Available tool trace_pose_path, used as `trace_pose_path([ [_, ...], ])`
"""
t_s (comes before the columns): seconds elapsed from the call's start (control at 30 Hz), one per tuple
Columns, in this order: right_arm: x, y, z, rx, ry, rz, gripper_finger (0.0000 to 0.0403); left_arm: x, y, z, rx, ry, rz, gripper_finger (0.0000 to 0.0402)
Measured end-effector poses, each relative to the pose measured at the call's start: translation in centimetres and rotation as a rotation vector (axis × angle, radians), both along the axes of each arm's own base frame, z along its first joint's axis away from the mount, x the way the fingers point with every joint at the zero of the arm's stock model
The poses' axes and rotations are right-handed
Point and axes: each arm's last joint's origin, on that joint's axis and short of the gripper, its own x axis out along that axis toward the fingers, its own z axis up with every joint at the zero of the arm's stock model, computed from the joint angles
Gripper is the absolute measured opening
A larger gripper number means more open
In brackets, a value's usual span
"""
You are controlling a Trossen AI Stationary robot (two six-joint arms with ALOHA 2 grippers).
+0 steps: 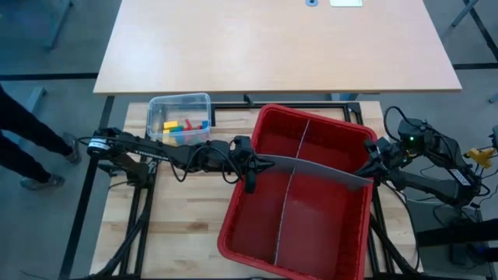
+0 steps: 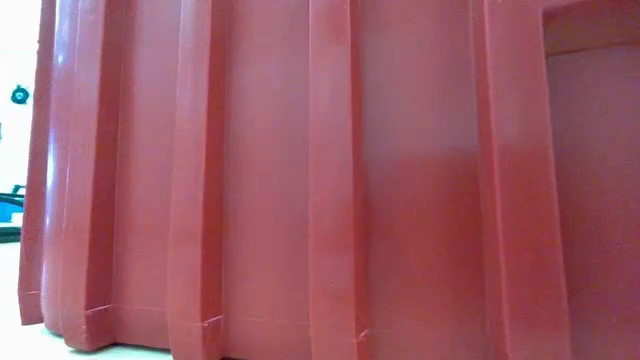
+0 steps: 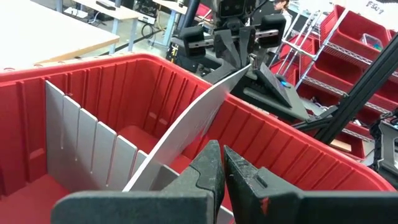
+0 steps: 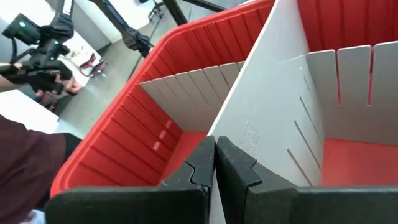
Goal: Sort blocks
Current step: Insert the bin divider into the red bin
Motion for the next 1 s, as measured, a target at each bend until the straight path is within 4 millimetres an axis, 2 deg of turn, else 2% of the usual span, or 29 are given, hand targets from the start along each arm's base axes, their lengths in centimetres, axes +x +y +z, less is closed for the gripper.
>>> trace_pose_path([
  [0.3,-0.7,-0.1,1.4,-0.143,-0.038,-0.155,0.0000,0.0,-0.1,0.0,-0.013,0.001,-0.022,0.0000],
  [0.53,-2.7,0.5,4.9,-0.280,-0.182,-0.307,0.0000,0.0,-0.3,-0.1,-0.017,0.007,-0.062,0.0000],
  [0.67,-3.1,0.8,6.2,-0.244,-0.214,-0.277,0.0000,-0.1,-0.4,-0.3,-0.035,0.040,-0.074,0.0000],
  [0.83,-2.5,0.7,6.3,-0.191,-0.182,-0.201,0.0000,-0.1,-0.6,-1.1,-0.036,0.104,-0.069,0.0000],
  [1.0,-2.2,0.2,5.7,-0.299,-0.105,-0.273,0.0000,-0.3,-0.4,-1.8,-0.015,0.176,-0.016,0.0000],
])
